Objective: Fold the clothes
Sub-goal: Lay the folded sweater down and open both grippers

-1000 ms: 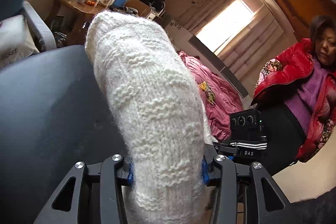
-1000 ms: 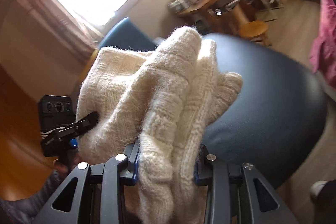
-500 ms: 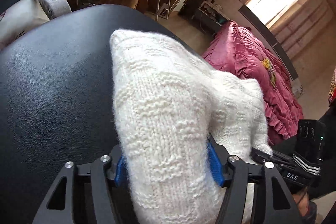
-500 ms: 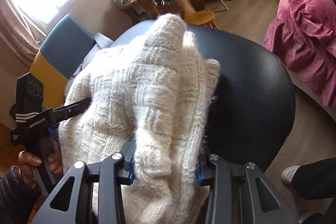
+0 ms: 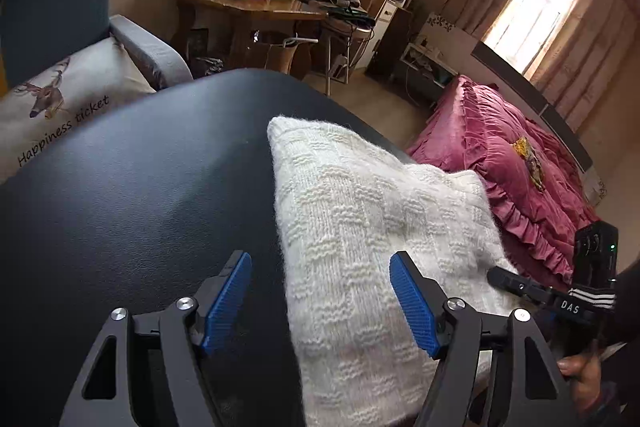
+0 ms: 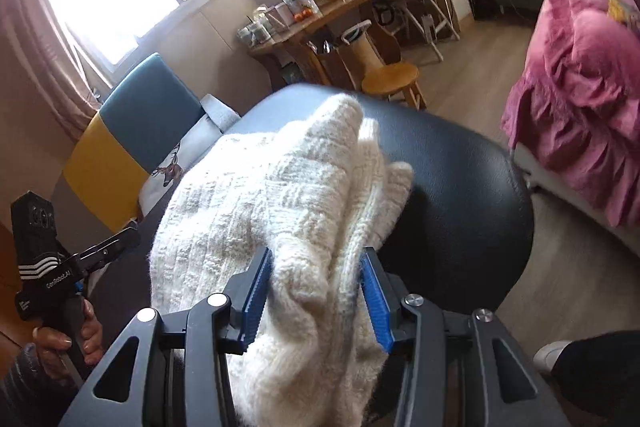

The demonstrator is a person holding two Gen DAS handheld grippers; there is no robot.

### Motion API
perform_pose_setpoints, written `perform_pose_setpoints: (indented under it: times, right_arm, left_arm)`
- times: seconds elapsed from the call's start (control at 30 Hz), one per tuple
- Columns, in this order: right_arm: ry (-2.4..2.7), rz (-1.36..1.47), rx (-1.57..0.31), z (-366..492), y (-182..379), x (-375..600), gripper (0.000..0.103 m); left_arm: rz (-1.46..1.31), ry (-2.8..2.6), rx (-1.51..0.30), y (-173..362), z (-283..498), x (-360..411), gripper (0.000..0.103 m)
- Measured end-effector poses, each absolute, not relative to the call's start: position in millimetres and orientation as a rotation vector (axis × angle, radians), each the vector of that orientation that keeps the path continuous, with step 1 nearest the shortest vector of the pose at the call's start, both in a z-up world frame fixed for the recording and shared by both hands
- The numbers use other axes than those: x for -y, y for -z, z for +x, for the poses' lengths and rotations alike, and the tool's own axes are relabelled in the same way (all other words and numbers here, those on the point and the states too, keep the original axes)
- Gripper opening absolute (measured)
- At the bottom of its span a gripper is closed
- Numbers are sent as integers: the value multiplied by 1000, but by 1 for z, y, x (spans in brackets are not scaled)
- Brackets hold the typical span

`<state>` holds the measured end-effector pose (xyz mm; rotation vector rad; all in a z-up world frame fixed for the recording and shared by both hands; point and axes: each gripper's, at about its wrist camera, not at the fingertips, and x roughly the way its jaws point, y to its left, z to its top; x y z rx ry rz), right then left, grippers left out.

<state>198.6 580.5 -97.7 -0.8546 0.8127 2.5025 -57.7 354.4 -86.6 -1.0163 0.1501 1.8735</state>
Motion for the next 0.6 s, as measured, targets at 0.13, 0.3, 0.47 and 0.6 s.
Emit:
perform_pose_setpoints:
  times: [0.13, 0.3, 0.47, 0.6]
  right_arm:
    - [-2608, -844, -593, 202, 70, -548, 45]
    - [-2689, -987, -462, 201, 71, -511, 43]
    - [-2551, -1229, -548, 192, 126, -516, 40]
    - [-2536, -1200, -627, 200, 143, -520, 37]
  left_arm:
    - [-957, -1877, -159, 81, -29, -352, 72]
    - [-972, -1847, -161, 83, -9, -360, 70]
    - [-1049, -1804, -217, 101, -2, -374, 70]
    - [-1133, -1793, -233, 123, -4, -376, 70]
